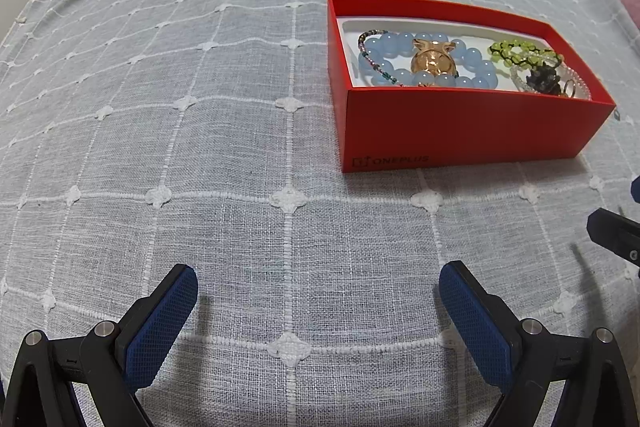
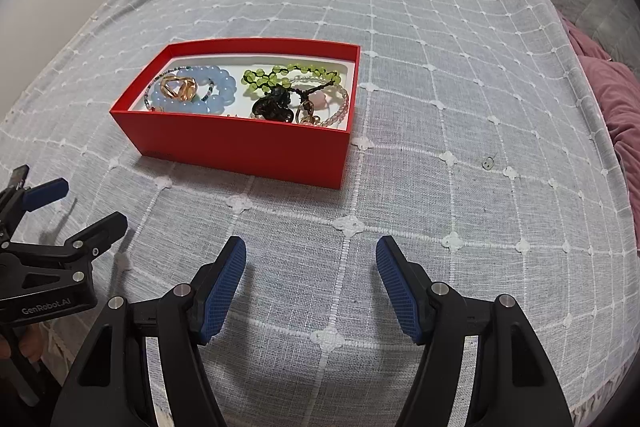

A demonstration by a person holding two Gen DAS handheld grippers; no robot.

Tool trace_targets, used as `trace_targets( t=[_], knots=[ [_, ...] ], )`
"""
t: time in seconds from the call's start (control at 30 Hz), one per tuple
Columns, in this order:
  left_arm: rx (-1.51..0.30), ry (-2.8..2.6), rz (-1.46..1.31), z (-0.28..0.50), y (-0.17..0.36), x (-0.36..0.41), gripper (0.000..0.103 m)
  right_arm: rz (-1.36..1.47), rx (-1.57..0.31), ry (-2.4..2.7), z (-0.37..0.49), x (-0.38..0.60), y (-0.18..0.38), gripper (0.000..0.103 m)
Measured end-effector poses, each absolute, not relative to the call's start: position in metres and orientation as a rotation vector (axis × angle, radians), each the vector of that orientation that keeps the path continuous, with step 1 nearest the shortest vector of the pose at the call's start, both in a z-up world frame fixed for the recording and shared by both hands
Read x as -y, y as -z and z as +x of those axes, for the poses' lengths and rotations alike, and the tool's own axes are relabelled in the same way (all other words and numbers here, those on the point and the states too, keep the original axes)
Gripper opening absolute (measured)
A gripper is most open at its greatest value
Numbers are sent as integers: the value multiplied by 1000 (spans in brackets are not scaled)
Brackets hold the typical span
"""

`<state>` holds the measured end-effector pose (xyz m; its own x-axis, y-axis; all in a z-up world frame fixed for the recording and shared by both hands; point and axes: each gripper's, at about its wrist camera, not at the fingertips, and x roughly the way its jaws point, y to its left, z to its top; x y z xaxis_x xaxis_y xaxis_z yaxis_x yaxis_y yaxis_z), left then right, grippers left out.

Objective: Organize jewelry

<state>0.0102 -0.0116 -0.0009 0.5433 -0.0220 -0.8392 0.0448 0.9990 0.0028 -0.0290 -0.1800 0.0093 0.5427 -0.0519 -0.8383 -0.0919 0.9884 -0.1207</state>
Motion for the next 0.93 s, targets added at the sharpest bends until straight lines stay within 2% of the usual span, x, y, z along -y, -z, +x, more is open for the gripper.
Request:
trace_targets(
  t=[0.93],
  knots=[
    [-1002, 30, 34, 12, 2, 6, 100, -149, -1012, 1, -31, 191, -8, 70]
  ],
)
